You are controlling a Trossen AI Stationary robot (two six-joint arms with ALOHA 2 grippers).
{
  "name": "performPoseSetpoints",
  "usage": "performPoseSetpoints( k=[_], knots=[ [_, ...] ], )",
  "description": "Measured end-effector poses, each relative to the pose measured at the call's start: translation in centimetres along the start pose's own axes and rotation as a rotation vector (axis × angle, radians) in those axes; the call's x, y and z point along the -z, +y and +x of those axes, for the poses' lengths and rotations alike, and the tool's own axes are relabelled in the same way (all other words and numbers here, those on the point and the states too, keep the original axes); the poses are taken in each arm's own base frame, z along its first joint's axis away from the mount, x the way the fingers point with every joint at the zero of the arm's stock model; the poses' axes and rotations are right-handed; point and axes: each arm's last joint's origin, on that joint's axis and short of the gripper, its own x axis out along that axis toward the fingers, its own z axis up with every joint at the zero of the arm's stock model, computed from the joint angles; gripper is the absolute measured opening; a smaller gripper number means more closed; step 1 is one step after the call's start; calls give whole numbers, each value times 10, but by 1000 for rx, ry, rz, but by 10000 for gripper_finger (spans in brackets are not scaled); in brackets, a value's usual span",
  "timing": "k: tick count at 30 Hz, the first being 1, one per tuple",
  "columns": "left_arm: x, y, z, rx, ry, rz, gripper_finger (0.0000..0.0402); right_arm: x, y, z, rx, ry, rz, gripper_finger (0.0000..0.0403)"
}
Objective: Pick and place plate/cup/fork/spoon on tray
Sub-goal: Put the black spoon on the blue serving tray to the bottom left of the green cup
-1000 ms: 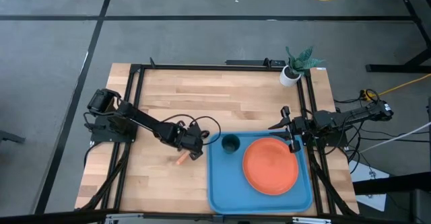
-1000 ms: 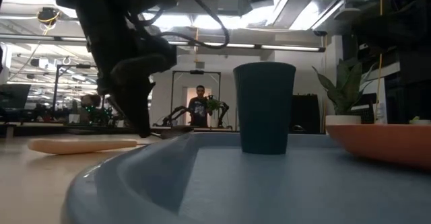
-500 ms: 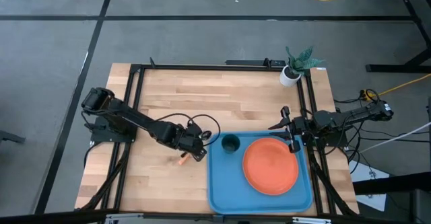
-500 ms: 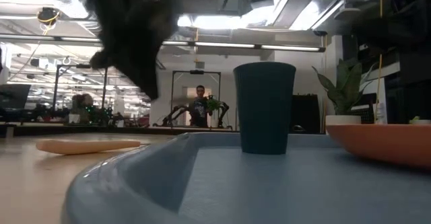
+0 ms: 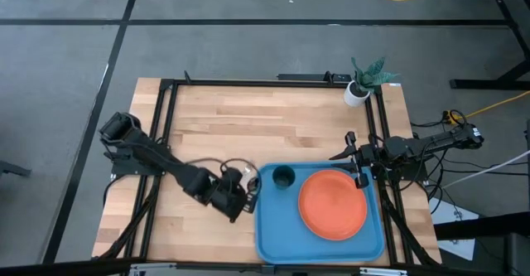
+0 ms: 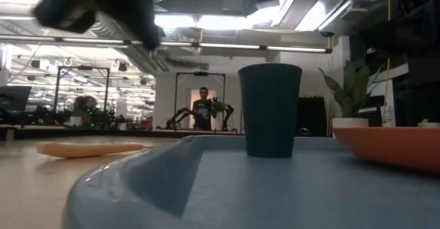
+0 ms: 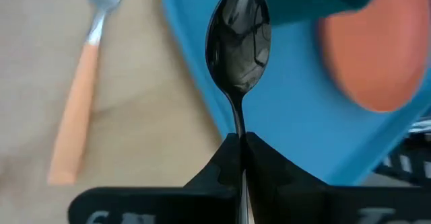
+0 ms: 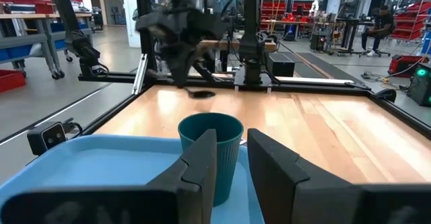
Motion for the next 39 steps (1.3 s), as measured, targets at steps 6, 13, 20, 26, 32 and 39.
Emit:
performPoseSetpoints(
  k=[6,13,20,26,32,39],
  knots=[
    [27,-1,29,33,-24,-96,0,0,0,0,0,0,1,90],
    [42,-18,54,76,-69,-137,0,0,0,0,0,0,0,90],
    [50,-41,88,72,-91,-182,0,0,0,0,0,1,0,90],
    [58,-49,111,27,-103,-200,0,0,0,0,0,4,0,90],
    [76,-40,116,-28,-125,-272,0,1,0,0,0,6,0,90],
    [93,-35,113,-14,-134,-339,19,1,0,0,0,7,-1,90]
  ],
)
